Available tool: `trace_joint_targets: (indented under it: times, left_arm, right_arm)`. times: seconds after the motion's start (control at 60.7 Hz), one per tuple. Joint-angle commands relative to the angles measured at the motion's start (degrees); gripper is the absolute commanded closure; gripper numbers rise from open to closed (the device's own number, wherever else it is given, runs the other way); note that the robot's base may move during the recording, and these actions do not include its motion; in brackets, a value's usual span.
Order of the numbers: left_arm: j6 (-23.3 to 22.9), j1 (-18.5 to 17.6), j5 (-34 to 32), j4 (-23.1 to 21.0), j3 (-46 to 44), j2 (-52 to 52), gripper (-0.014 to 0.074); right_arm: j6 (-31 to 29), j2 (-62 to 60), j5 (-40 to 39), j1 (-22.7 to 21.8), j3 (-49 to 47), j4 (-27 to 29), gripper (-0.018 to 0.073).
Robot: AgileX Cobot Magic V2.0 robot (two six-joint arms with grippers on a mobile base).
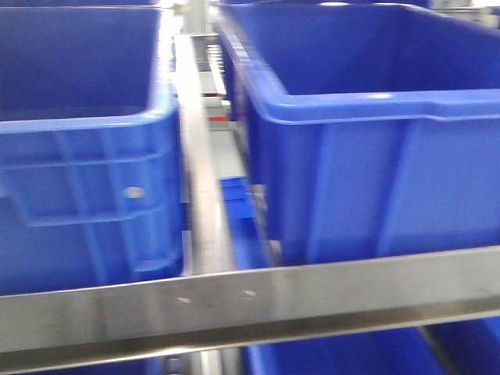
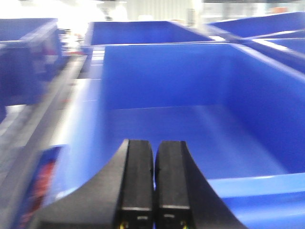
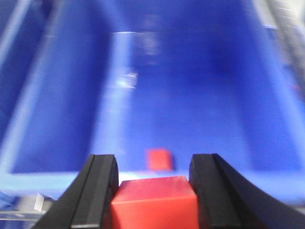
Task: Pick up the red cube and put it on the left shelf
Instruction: 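Approach the shelf and move the right gripper over a blue crate, then lower the red cube into the blue crate and open the right gripper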
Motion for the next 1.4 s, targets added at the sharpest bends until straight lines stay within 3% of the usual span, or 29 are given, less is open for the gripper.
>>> trace_joint_targets:
  times: [0.0, 1.384]
  left_arm:
    - [0.01, -0.21, -4.74, 0.00, 1.41, -0.94, 0.0495]
    - [0.01, -0.21, -4.74, 0.00, 1.41, -0.94, 0.0495]
  right_arm:
    - [-0.32, 0.01, -4.73, 0.17, -1.44, -0.17, 0.0503]
    - [-0.32, 0.01, -4.73, 0.17, -1.44, -0.17, 0.0503]
